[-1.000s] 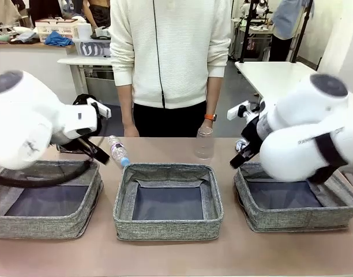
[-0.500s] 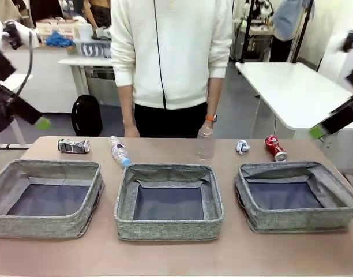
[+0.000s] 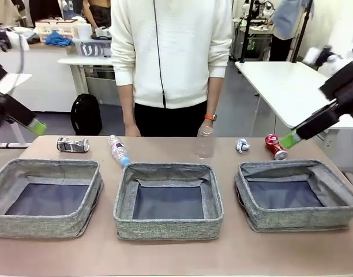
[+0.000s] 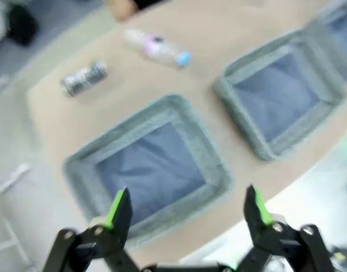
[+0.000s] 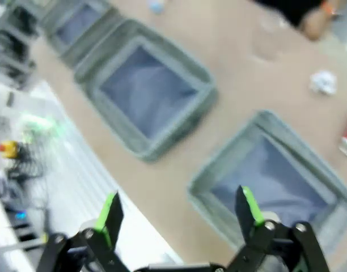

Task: Sort the waste into the appropriate baskets.
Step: Pick up the waste item pointed out by the person.

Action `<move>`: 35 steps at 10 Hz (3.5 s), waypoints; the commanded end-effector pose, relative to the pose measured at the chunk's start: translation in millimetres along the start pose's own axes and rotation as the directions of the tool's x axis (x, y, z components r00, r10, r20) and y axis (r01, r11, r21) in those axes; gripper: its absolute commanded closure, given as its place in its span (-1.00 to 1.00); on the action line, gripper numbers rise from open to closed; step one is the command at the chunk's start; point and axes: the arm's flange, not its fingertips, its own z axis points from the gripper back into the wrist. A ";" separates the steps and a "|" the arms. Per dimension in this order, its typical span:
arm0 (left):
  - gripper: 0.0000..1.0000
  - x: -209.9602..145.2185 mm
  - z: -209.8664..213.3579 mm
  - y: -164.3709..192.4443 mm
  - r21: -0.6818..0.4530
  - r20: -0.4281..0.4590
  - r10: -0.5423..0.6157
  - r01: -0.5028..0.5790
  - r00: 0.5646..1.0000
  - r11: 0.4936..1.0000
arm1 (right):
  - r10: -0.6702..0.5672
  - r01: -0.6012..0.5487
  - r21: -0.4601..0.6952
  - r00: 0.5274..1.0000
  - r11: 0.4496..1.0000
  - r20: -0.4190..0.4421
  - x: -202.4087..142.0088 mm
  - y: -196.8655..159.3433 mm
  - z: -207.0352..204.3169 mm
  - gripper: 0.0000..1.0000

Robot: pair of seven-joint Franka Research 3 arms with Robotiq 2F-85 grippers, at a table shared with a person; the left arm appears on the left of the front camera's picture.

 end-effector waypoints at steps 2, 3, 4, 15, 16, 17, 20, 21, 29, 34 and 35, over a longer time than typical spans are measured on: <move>-1.00 -90.5 47.2 134.0 -0.712 0.039 0.419 -0.269 0.907 0.649 | -0.505 0.309 0.498 0.799 0.810 0.326 -86.9 -67.8 68.5 -1.00; -1.00 -127.6 57.2 158.3 -0.760 0.105 0.579 -0.310 0.808 0.572 | -0.658 0.423 0.586 0.703 0.691 0.270 -115.8 -92.7 86.5 -1.00; -1.00 -156.1 60.5 171.8 -0.795 0.179 0.669 -0.294 0.721 0.530 | -0.781 0.498 0.645 0.565 0.579 0.265 -142.3 -117.5 101.5 -1.00; -1.00 -184.1 43.1 168.4 -0.852 0.184 0.728 -0.262 0.660 0.453 | -0.781 0.490 0.634 0.536 0.598 0.321 -209.8 -144.7 129.3 -1.00; -1.00 -184.1 43.1 168.4 -0.852 0.184 0.728 -0.262 0.660 0.453 | -0.781 0.490 0.634 0.536 0.598 0.321 -209.8 -144.7 129.3 -1.00; -1.00 -184.1 43.1 168.4 -0.852 0.184 0.728 -0.262 0.660 0.453 | -0.781 0.490 0.634 0.536 0.598 0.321 -209.8 -144.7 129.3 -1.00; -1.00 -184.1 43.1 168.4 -0.852 0.184 0.728 -0.262 0.660 0.453 | -0.781 0.490 0.634 0.536 0.598 0.321 -209.8 -144.7 129.3 -1.00; -1.00 -184.1 43.1 168.4 -0.852 0.184 0.728 -0.262 0.660 0.453 | -0.781 0.490 0.634 0.536 0.598 0.321 -209.8 -144.7 129.3 -1.00; -1.00 -184.1 43.1 168.4 -0.852 0.184 0.728 -0.262 0.660 0.453 | -0.781 0.490 0.634 0.536 0.598 0.321 -209.8 -144.7 129.3 -1.00; -1.00 -29.1 -31.6 140.7 -0.267 0.247 0.088 -0.020 0.965 0.964 | -0.781 0.490 0.634 0.536 0.598 0.321 -209.8 -144.7 129.3 -1.00; -1.00 5.7 -53.1 136.2 -0.173 0.190 -0.121 0.154 0.974 0.973 | -0.781 0.490 0.634 0.536 0.598 0.321 -209.8 -144.7 129.3 -1.00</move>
